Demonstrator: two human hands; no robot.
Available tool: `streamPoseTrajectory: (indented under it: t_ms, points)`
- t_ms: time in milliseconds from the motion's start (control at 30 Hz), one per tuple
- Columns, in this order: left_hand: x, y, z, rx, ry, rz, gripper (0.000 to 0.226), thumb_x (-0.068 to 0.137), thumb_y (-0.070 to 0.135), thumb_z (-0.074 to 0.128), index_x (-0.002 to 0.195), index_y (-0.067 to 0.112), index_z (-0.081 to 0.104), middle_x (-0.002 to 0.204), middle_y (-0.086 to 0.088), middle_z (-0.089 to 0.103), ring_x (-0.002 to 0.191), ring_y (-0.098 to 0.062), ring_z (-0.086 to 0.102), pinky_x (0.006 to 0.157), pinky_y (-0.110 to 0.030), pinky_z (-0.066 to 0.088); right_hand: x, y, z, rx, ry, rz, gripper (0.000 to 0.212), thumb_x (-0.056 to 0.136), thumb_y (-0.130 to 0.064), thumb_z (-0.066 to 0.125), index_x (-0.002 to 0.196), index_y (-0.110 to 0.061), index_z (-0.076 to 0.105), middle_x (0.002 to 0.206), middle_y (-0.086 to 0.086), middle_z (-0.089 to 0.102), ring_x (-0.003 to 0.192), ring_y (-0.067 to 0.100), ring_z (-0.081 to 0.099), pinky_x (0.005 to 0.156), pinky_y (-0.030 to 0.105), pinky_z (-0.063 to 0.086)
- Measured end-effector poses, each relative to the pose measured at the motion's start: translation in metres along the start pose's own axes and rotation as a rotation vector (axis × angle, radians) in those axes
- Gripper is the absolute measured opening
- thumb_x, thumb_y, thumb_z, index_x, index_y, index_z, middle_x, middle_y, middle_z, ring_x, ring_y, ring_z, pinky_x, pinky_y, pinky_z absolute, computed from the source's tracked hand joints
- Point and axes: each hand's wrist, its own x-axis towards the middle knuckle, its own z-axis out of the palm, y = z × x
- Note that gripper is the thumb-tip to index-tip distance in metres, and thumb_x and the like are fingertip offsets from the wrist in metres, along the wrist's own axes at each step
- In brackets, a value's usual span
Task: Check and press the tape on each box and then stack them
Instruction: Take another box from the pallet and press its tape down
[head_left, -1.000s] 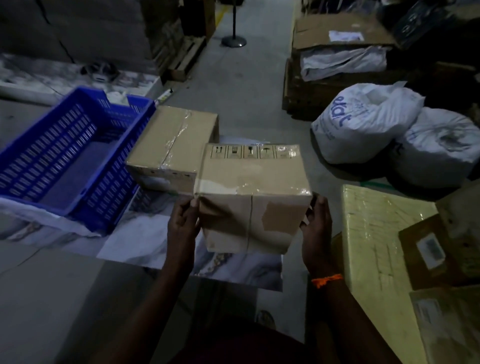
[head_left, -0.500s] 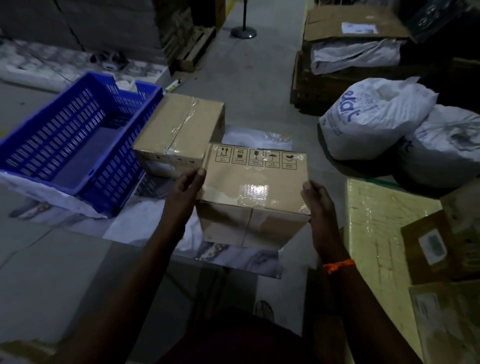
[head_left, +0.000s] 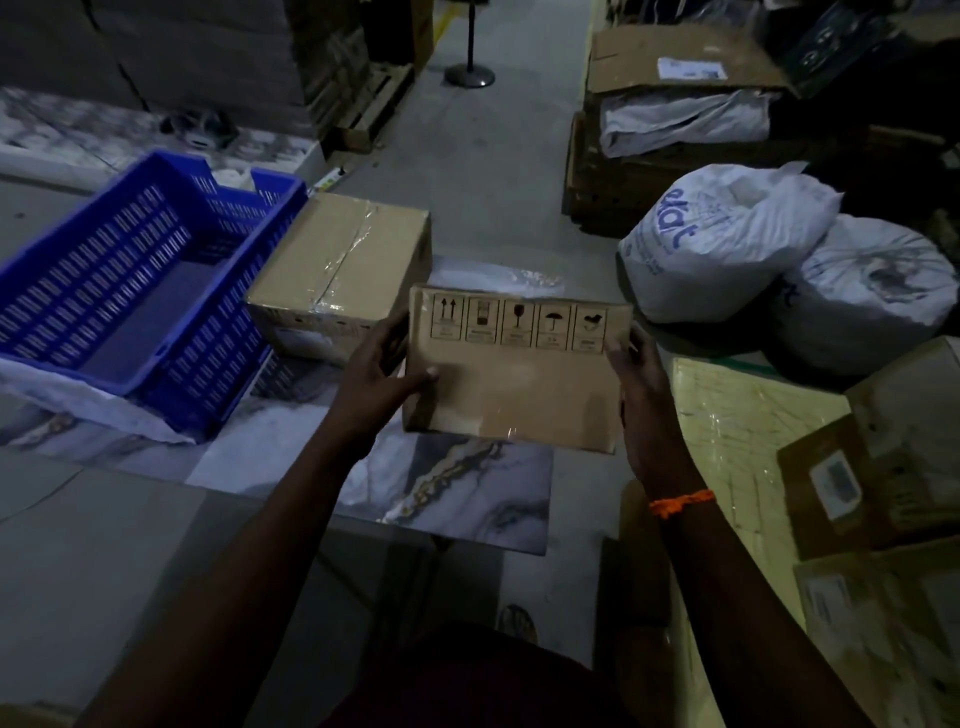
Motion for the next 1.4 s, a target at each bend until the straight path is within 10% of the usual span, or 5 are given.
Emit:
streamPoseTrajectory:
  t_ms: [367, 833, 1067, 1200, 1400]
  points:
    - [-0.088, -0.063, 0.009, -0.181, 0.247, -0.213, 0.021, 0.096, 0.028, 0.061, 0.116, 0.023, 0.067, 0.118, 0.006, 0.073, 0.115, -0.015, 0.067, 0.093, -0.037, 0.055, -0.081, 0.067, -0.01, 0.051, 0.09, 0.183, 0.01, 0.106, -0.029, 0.051, 0.11, -0.023, 0.058, 0.089, -0.028, 0.068, 0.091, -0.003, 0.067, 0.076, 0.029, 0.055]
    - [-0.135, -0.111, -0.001, -0.048, 0.356, -0.469, 0.03, 0.09, 0.043, 0.069, 0.097, 0.014, 0.075, 0.093, -0.008, 0.078, 0.091, -0.026, 0.075, 0.086, -0.043, 0.059, -0.12, 0.117, -0.023, -0.207, -0.007, 0.327, 0.047, 0.095, -0.033, 0.072, 0.14, -0.033, 0.058, 0.122, -0.006, 0.067, 0.108, 0.008, 0.066, 0.069, 0.015, 0.056]
    - [-0.077, -0.122, -0.007, 0.247, 0.305, -0.341, 0.049, 0.082, 0.064, 0.071, 0.113, 0.026, 0.07, 0.107, 0.002, 0.076, 0.099, -0.015, 0.073, 0.09, -0.05, 0.059, -0.075, 0.121, -0.022, -0.323, -0.021, 0.274, 0.042, 0.093, -0.033, 0.075, 0.132, -0.022, 0.063, 0.118, 0.002, 0.069, 0.106, 0.014, 0.066, 0.076, 0.014, 0.052]
    - [-0.008, -0.111, -0.001, 0.314, 0.19, -0.301, 0.065, 0.083, 0.056, 0.071, 0.134, 0.017, 0.062, 0.13, -0.003, 0.068, 0.117, -0.017, 0.065, 0.098, -0.043, 0.055, -0.017, 0.116, -0.004, -0.344, -0.087, 0.257, 0.06, 0.084, -0.049, 0.079, 0.135, -0.023, 0.062, 0.126, -0.003, 0.069, 0.114, 0.016, 0.066, 0.095, 0.036, 0.056]
    - [0.033, -0.098, 0.017, 0.345, 0.107, -0.284, 0.04, 0.096, 0.029, 0.067, 0.134, 0.016, 0.061, 0.113, 0.003, 0.066, 0.103, -0.014, 0.064, 0.07, -0.017, 0.047, 0.032, 0.109, 0.01, -0.213, -0.098, 0.326, 0.054, 0.084, -0.04, 0.082, 0.13, -0.016, 0.068, 0.121, 0.003, 0.074, 0.11, 0.024, 0.072, 0.077, 0.033, 0.058]
